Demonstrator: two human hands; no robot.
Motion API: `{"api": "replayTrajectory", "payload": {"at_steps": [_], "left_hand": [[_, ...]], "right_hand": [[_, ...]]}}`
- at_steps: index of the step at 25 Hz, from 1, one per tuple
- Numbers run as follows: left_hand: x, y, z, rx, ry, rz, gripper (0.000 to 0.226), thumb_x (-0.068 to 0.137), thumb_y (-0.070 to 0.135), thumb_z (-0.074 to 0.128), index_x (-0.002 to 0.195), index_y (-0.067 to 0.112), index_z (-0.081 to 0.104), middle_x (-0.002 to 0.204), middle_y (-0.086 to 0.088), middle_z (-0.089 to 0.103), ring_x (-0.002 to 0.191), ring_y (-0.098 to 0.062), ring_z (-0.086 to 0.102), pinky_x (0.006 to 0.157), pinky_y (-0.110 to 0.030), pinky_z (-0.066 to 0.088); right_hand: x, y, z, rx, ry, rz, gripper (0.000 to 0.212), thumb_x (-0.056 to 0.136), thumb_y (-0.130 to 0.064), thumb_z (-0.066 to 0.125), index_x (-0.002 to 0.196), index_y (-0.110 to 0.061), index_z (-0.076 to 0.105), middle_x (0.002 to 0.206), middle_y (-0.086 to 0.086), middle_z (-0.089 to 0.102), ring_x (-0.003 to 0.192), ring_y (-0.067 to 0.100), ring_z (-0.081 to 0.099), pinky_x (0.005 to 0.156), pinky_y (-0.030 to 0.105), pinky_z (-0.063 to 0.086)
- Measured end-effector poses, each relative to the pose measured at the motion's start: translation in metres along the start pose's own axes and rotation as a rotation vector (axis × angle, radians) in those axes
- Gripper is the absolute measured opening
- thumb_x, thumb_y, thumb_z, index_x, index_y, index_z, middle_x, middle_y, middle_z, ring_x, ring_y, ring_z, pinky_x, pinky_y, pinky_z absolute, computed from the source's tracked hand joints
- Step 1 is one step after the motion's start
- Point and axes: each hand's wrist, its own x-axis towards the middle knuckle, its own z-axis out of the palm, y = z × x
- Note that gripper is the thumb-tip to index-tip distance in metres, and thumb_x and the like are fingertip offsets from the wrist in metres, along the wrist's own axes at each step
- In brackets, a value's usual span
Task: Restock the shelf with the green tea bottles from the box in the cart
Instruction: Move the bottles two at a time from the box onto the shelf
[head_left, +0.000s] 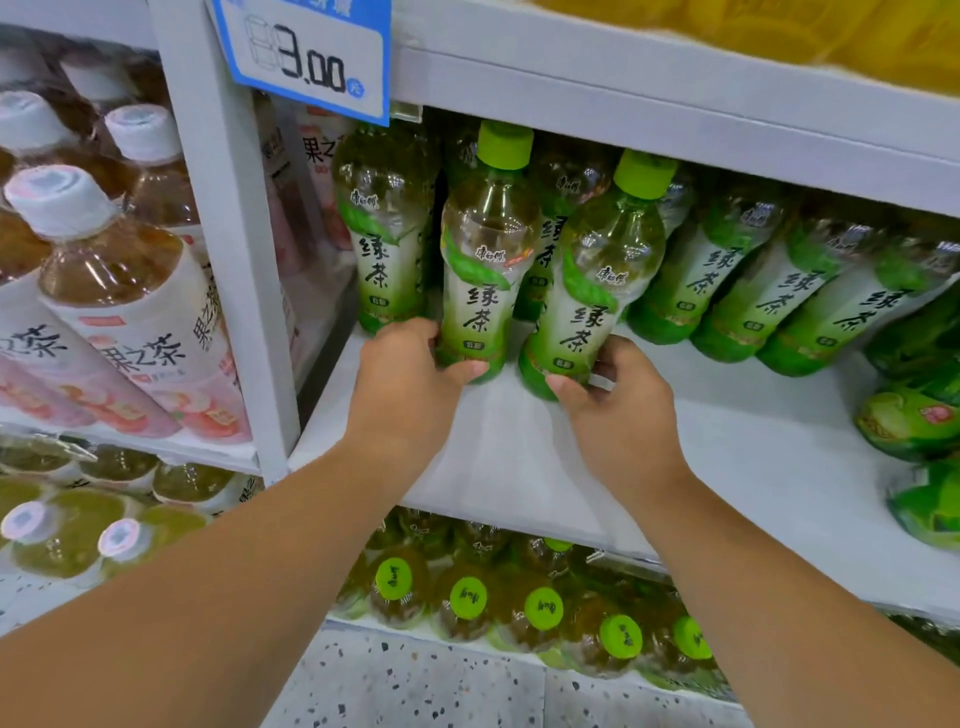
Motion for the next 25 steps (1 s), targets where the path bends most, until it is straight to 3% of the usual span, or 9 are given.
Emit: {"api": "replayTrajectory", "payload": {"at_steps": [5, 8, 10, 11, 14, 16, 21, 25], "left_hand": [[0.010, 0.002, 0.010, 0.057, 0.062, -0.034, 0.031, 0.082, 0.038, 0.079, 0.086, 0.009, 0.067, 0.092, -0.007, 0.061, 0.076, -0.016, 0.052, 0.065, -0.019, 0.032], [0.011, 0.002, 0.009, 0.045, 0.059, -0.037, 0.035, 0.084, 0.038, 0.077, 0.075, 0.007, 0.063, 0.079, -0.005, 0.064, 0.073, -0.019, 0.054, 0.059, -0.025, 0.032], [0.011, -0.001, 0.008, 0.011, 0.049, -0.048, 0.033, 0.085, 0.038, 0.076, 0.075, 0.008, 0.067, 0.073, -0.003, 0.065, 0.069, -0.017, 0.056, 0.056, -0.019, 0.036], [0.011, -0.002, 0.007, -0.013, 0.052, -0.049, 0.031, 0.085, 0.037, 0.076, 0.078, 0.008, 0.069, 0.072, -0.002, 0.066, 0.070, -0.017, 0.057, 0.058, -0.017, 0.039], [0.007, -0.002, 0.006, -0.071, 0.079, -0.031, 0.025, 0.085, 0.035, 0.077, 0.087, 0.010, 0.075, 0.072, 0.002, 0.067, 0.074, -0.017, 0.062, 0.072, -0.030, 0.048], [0.005, -0.002, 0.005, -0.094, 0.091, -0.020, 0.024, 0.085, 0.035, 0.077, 0.089, 0.011, 0.076, 0.071, 0.004, 0.067, 0.073, -0.016, 0.063, 0.072, -0.034, 0.051], [0.010, -0.006, 0.004, -0.117, 0.106, -0.019, 0.025, 0.083, 0.037, 0.078, 0.084, 0.012, 0.076, 0.069, 0.003, 0.067, 0.071, -0.017, 0.064, 0.072, -0.038, 0.053], [0.011, -0.004, 0.003, -0.152, 0.123, -0.059, 0.022, 0.082, 0.036, 0.079, 0.086, 0.014, 0.077, 0.070, 0.009, 0.065, 0.071, -0.014, 0.063, 0.073, -0.036, 0.054]], "right_hand": [[0.011, 0.012, 0.013, 0.009, 0.039, -0.006, 0.038, 0.088, -0.022, 0.074, 0.124, -0.022, 0.062, 0.116, -0.006, 0.067, 0.104, 0.006, 0.063, 0.094, 0.025, 0.054], [0.008, 0.016, 0.017, -0.014, 0.051, -0.014, 0.043, 0.090, -0.029, 0.073, 0.131, -0.026, 0.060, 0.116, -0.011, 0.065, 0.097, -0.004, 0.057, 0.085, 0.001, 0.041], [0.007, 0.017, 0.020, -0.044, 0.060, -0.033, 0.045, 0.091, -0.036, 0.070, 0.133, -0.030, 0.058, 0.116, -0.016, 0.063, 0.101, -0.005, 0.055, 0.082, -0.002, 0.037], [0.006, 0.018, 0.021, -0.061, 0.064, -0.048, 0.046, 0.091, -0.040, 0.069, 0.134, -0.031, 0.058, 0.116, -0.017, 0.064, 0.104, -0.003, 0.055, 0.083, 0.000, 0.038], [0.009, 0.020, 0.025, -0.136, 0.072, -0.065, 0.053, 0.089, -0.055, 0.063, 0.137, -0.035, 0.054, 0.117, -0.016, 0.066, 0.111, 0.006, 0.055, 0.089, 0.023, 0.048], [0.009, 0.022, 0.026, -0.184, 0.067, -0.055, 0.057, 0.088, -0.062, 0.059, 0.140, -0.039, 0.050, 0.115, -0.012, 0.066, 0.111, 0.010, 0.055, 0.088, 0.030, 0.050], [0.012, 0.023, 0.027, -0.278, 0.034, 0.022, 0.062, 0.087, -0.071, 0.050, 0.143, -0.047, 0.040, 0.113, -0.003, 0.061, 0.101, 0.007, 0.048, 0.088, 0.033, 0.051], [0.012, 0.020, 0.028, -0.335, -0.004, 0.047, 0.062, 0.089, -0.070, 0.046, 0.146, -0.048, 0.034, 0.116, 0.001, 0.057, 0.106, 0.014, 0.049, 0.084, 0.030, 0.046]]}}
